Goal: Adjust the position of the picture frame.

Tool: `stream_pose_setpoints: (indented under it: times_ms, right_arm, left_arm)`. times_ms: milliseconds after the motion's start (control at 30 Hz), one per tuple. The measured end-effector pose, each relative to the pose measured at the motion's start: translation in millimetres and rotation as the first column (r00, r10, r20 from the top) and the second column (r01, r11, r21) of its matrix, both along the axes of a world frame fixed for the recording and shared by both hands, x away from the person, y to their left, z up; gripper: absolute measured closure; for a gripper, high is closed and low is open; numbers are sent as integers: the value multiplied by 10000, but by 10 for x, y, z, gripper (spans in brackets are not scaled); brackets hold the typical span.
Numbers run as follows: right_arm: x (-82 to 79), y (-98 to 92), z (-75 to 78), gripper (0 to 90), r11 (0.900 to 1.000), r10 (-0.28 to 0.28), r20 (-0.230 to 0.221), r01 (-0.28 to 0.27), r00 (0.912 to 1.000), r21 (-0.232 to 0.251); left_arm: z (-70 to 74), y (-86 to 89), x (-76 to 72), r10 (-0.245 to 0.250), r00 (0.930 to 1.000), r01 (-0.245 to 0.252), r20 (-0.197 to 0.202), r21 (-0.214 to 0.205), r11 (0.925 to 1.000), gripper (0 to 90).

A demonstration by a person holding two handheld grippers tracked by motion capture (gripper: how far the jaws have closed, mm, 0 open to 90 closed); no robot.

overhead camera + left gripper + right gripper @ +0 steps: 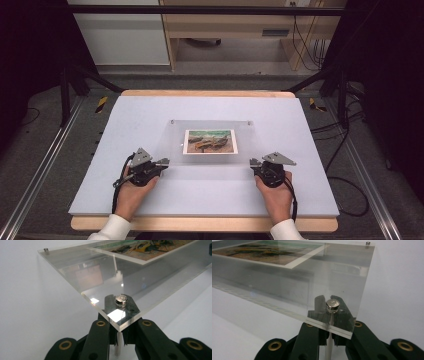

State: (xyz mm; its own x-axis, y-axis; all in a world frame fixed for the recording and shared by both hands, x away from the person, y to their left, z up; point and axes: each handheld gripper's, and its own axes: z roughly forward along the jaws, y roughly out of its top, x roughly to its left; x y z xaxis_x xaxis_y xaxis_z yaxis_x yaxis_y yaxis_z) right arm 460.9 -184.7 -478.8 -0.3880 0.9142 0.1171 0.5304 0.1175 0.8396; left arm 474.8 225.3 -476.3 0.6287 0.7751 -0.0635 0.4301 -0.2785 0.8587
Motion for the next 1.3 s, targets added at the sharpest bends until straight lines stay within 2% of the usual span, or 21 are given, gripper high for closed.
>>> stream_pose_setpoints:
  times_ms: [467, 500, 533, 567, 600, 633, 700, 767, 833, 867, 900, 967, 1000, 1033, 1067, 1100, 1133, 1167, 1300]
  right_arm:
    - [8, -8, -20, 833, 9999, 125, -133, -126, 9998, -82]
    - [2, -4, -13, 783, 9998, 207, -145, -208, 9997, -50]
    - [2, -4, -13, 783, 9998, 207, -145, -208, 9997, -50]
    - [-13, -2, 3, 651, 9994, 255, -29, -256, 9997, -254]
    - [-13, -2, 3, 651, 9994, 255, -29, -256, 9997, -254]
    - [-51, -7, 29, 475, 9990, 67, -16, -68, 10000, -433]
    - [-100, -24, 52, 331, 9980, 27, 60, -23, 10000, -627]
    - [-172, -47, 83, 229, 9977, -2, 77, 7, 10000, -681]
    - [-270, -74, 135, 188, 9973, -18, 429, 49, 9991, -729]
    - [-270, -74, 135, 188, 9973, -18, 429, 49, 9991, -729]
    - [-330, -105, 181, 150, 9977, -38, 547, 75, 9985, -680]
    - [-369, -136, 209, 119, 9986, -55, 693, 92, 9976, -527]
    - [-369, -136, 209, 119, 9986, -55, 693, 92, 9976, -527]
    - [-400, -179, 232, 85, 9992, -29, 735, 57, 9973, -389]
    - [-400, -179, 232, 85, 9992, -29, 735, 57, 9973, -389]
    - [-409, -221, 240, 68, 9995, 112, 698, -91, 9975, -292]
    - [-409, -221, 240, 68, 9995, 112, 698, -91, 9975, -292]
    - [-409, -250, 251, 67, 9997, 168, 775, -153, 9969, -203]
    - [-419, -260, 294, 75, 9996, 257, 979, -241, 9949, -169]
  left_arm:
    - [-12, -10, -18, 48, 10000, -49, 48, 168, 9998, 833]
    - [8, -15, -22, 8, 10000, -10, 51, 404, 9992, 824]
    - [8, -15, -22, 8, 10000, -10, 51, 404, 9992, 792]
    - [17, -14, -35, 168, 9999, -169, 9, 480, 9987, 737]
    - [17, -14, -35, 168, 9999, -169, 9, 480, 9987, 674]
    - [49, 6, -60, 271, 9996, -270, -29, 207, 9994, 600]
    - [81, 11, -102, 154, 9998, -156, 87, 205, 9997, 461]
    - [109, 14, -163, 83, 10000, -82, -45, 281, 9996, 325]
    - [135, 45, -221, 74, 9999, -71, -114, 286, 9996, 227]
    - [135, 45, -221, 74, 9999, -71, -114, 286, 9996, 196]
    - [168, 81, -254, 110, 9999, -108, -66, 230, 9997, 160]
    - [205, 122, -288, 92, 10000, -92, 5, -180, 9998, 108]
    - [205, 122, -288, 92, 10000, -92, 5, -180, 9998, 96]
    - [235, 167, -310, -44, 9999, 50, 163, -382, 9993, 81]
    - [235, 167, -310, -44, 9999, 50, 163, -382, 9993, 73]
    - [257, 201, -315, -11, 9996, 27, 273, -599, 9982, 69]
    - [257, 201, -315, -11, 9996, 27, 273, -599, 9982, 69]
    - [278, 229, -319, 36, 9992, -1, 394, -872, 9962, 67]
    - [309, 254, -338, -47, 9985, 102, 547, -1006, 9949, 57]
